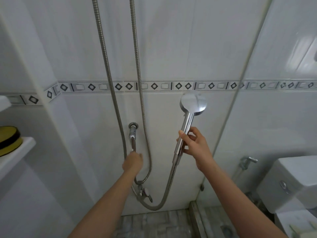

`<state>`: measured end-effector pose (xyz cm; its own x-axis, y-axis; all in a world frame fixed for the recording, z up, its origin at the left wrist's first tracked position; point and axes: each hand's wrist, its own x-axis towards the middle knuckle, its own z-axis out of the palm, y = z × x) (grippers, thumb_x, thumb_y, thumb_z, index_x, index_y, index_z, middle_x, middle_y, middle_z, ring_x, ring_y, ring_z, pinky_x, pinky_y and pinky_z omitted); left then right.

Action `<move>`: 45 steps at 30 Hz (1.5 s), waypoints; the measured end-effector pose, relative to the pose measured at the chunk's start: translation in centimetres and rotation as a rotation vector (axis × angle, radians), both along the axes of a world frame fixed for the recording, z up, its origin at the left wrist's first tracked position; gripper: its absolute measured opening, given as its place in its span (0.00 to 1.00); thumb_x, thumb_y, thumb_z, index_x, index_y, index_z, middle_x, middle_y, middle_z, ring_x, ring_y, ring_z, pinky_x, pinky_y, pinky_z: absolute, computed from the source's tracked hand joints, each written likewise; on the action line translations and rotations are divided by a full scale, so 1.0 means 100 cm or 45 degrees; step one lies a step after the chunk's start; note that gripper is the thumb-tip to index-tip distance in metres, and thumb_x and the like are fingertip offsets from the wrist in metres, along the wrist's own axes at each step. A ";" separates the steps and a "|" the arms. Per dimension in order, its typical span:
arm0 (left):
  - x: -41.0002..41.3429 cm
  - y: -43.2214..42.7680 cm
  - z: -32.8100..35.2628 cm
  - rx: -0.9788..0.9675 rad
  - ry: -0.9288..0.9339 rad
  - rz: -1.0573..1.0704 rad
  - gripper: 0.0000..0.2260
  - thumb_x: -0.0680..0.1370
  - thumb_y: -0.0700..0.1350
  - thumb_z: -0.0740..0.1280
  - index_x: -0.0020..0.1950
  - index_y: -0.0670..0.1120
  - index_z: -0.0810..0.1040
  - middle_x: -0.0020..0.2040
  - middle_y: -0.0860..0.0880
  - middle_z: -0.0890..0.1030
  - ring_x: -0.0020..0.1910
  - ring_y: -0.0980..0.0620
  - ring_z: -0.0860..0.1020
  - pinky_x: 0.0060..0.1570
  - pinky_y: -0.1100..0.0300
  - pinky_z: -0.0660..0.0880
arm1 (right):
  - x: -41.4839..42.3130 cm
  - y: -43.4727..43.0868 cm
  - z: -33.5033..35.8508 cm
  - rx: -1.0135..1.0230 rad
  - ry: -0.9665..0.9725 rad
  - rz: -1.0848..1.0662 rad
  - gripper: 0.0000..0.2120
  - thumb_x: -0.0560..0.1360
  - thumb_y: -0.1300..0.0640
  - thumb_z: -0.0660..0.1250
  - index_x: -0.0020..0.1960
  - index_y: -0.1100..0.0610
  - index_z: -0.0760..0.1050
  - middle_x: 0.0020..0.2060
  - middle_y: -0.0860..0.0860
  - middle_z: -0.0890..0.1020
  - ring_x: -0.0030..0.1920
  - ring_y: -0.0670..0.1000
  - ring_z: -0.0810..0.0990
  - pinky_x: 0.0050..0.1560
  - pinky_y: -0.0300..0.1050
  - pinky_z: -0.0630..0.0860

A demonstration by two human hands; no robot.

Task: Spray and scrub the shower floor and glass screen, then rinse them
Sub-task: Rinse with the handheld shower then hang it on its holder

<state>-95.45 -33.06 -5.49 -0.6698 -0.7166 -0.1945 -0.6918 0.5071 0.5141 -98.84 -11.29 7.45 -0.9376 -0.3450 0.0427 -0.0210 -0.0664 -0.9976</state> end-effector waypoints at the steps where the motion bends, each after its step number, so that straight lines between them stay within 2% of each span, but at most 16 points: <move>1: 0.004 0.015 0.000 0.199 0.047 -0.109 0.24 0.84 0.57 0.51 0.62 0.41 0.76 0.58 0.43 0.81 0.57 0.43 0.80 0.58 0.51 0.74 | -0.001 -0.005 0.001 -0.051 0.000 -0.029 0.08 0.77 0.54 0.68 0.50 0.56 0.71 0.37 0.56 0.80 0.37 0.52 0.80 0.43 0.51 0.80; 4: 0.036 0.071 0.011 1.054 0.242 -0.491 0.28 0.82 0.65 0.46 0.62 0.50 0.78 0.56 0.54 0.82 0.59 0.52 0.79 0.64 0.51 0.68 | -0.007 -0.020 0.011 -0.310 -0.056 -0.068 0.09 0.79 0.54 0.65 0.52 0.56 0.67 0.33 0.54 0.75 0.30 0.50 0.77 0.45 0.53 0.82; 6: 0.059 0.091 0.015 1.279 0.234 -0.659 0.29 0.80 0.67 0.46 0.61 0.53 0.79 0.56 0.52 0.84 0.61 0.54 0.80 0.65 0.54 0.68 | -0.010 -0.028 0.021 -0.378 -0.049 -0.053 0.08 0.80 0.53 0.63 0.53 0.55 0.65 0.32 0.53 0.75 0.28 0.50 0.75 0.41 0.49 0.82; 8: 0.077 0.087 0.015 1.150 0.169 -0.832 0.22 0.82 0.62 0.51 0.58 0.52 0.79 0.51 0.51 0.84 0.56 0.59 0.81 0.60 0.64 0.72 | -0.014 -0.033 0.032 -0.362 -0.010 -0.046 0.07 0.81 0.52 0.61 0.51 0.54 0.64 0.28 0.51 0.73 0.24 0.48 0.71 0.30 0.43 0.78; 10: 0.087 0.068 0.010 0.855 0.137 -0.922 0.11 0.81 0.55 0.64 0.53 0.50 0.80 0.45 0.54 0.82 0.43 0.66 0.80 0.47 0.73 0.72 | -0.019 -0.035 0.043 -0.363 -0.020 -0.044 0.07 0.81 0.50 0.59 0.49 0.54 0.65 0.26 0.50 0.70 0.22 0.46 0.67 0.23 0.38 0.69; 12: 0.093 0.044 -0.003 0.604 0.063 -0.919 0.10 0.77 0.54 0.70 0.49 0.47 0.80 0.40 0.54 0.81 0.38 0.63 0.79 0.41 0.71 0.73 | -0.023 -0.035 0.053 -0.416 -0.075 0.007 0.13 0.81 0.47 0.53 0.52 0.56 0.70 0.25 0.50 0.69 0.22 0.46 0.65 0.23 0.37 0.64; 15: 0.105 0.002 -0.030 0.223 -0.247 -0.898 0.11 0.78 0.51 0.68 0.50 0.43 0.80 0.42 0.50 0.80 0.46 0.52 0.81 0.41 0.66 0.71 | -0.030 -0.031 0.070 -0.477 -0.064 0.050 0.20 0.80 0.49 0.49 0.54 0.59 0.75 0.25 0.50 0.70 0.23 0.47 0.66 0.24 0.37 0.65; 18: 0.116 -0.035 -0.038 -0.065 -0.551 -0.713 0.17 0.82 0.57 0.60 0.56 0.45 0.77 0.54 0.44 0.80 0.57 0.46 0.79 0.51 0.57 0.73 | -0.036 -0.029 0.086 -0.492 0.052 0.063 0.16 0.82 0.51 0.51 0.53 0.56 0.75 0.30 0.50 0.72 0.27 0.46 0.70 0.28 0.39 0.69; 22: 0.100 -0.060 0.015 -0.098 -0.286 -0.590 0.17 0.83 0.59 0.56 0.46 0.48 0.72 0.52 0.43 0.81 0.53 0.45 0.79 0.47 0.57 0.71 | -0.039 -0.029 0.109 -0.579 0.204 0.089 0.10 0.82 0.48 0.56 0.54 0.55 0.66 0.33 0.50 0.75 0.30 0.48 0.74 0.30 0.40 0.73; 24: 0.085 -0.065 0.063 -0.169 -0.035 -0.556 0.16 0.82 0.59 0.58 0.42 0.49 0.70 0.45 0.45 0.79 0.46 0.46 0.77 0.42 0.57 0.69 | -0.043 -0.029 0.135 -0.621 0.284 0.065 0.10 0.82 0.47 0.56 0.53 0.54 0.63 0.30 0.51 0.74 0.27 0.48 0.72 0.28 0.39 0.72; 28: 0.053 -0.064 0.170 -0.236 0.413 -0.502 0.17 0.80 0.57 0.63 0.36 0.50 0.67 0.33 0.51 0.73 0.36 0.50 0.73 0.35 0.58 0.65 | -0.061 -0.024 0.222 -0.612 0.475 -0.025 0.12 0.82 0.48 0.52 0.54 0.55 0.69 0.28 0.49 0.71 0.24 0.46 0.67 0.25 0.38 0.67; 32: 0.011 -0.043 0.265 -0.302 0.735 -0.590 0.10 0.80 0.57 0.64 0.42 0.53 0.75 0.33 0.56 0.74 0.33 0.61 0.72 0.37 0.62 0.67 | -0.080 -0.023 0.341 -0.651 0.689 -0.084 0.12 0.79 0.57 0.50 0.45 0.54 0.72 0.29 0.50 0.72 0.25 0.47 0.70 0.26 0.38 0.67; 35: -0.019 -0.015 0.316 -0.274 0.872 -0.680 0.08 0.81 0.54 0.63 0.48 0.53 0.78 0.31 0.57 0.73 0.30 0.63 0.71 0.32 0.68 0.65 | -0.090 -0.021 0.429 -0.563 0.905 -0.210 0.08 0.79 0.58 0.51 0.44 0.54 0.67 0.33 0.51 0.73 0.29 0.47 0.72 0.28 0.38 0.70; 39: -0.069 0.011 0.346 -0.077 0.980 -0.715 0.09 0.82 0.51 0.64 0.49 0.47 0.78 0.30 0.54 0.74 0.24 0.60 0.69 0.28 0.65 0.67 | -0.105 -0.011 0.519 -0.460 1.098 -0.270 0.06 0.81 0.57 0.54 0.57 0.54 0.66 0.39 0.51 0.76 0.37 0.48 0.77 0.34 0.41 0.73; 42: -0.094 0.031 0.350 0.194 0.997 -0.742 0.07 0.82 0.48 0.63 0.51 0.44 0.75 0.37 0.46 0.81 0.29 0.53 0.79 0.30 0.61 0.76 | -0.114 -0.014 0.556 -0.408 1.174 -0.249 0.06 0.80 0.58 0.57 0.57 0.53 0.65 0.41 0.52 0.78 0.37 0.48 0.77 0.33 0.40 0.74; 45: -0.112 0.044 0.352 0.283 1.018 -0.724 0.06 0.82 0.47 0.63 0.50 0.45 0.75 0.42 0.41 0.84 0.34 0.49 0.82 0.33 0.61 0.78 | -0.121 -0.030 0.570 -0.368 1.186 -0.195 0.06 0.80 0.58 0.60 0.55 0.52 0.65 0.41 0.52 0.79 0.38 0.49 0.79 0.40 0.46 0.80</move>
<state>-106.68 -28.66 29.68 -0.8936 -0.2517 0.3716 0.2132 0.4907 0.8449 -110.94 -14.26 64.43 -0.5198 -0.0827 0.8503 -0.8187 -0.2362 -0.5234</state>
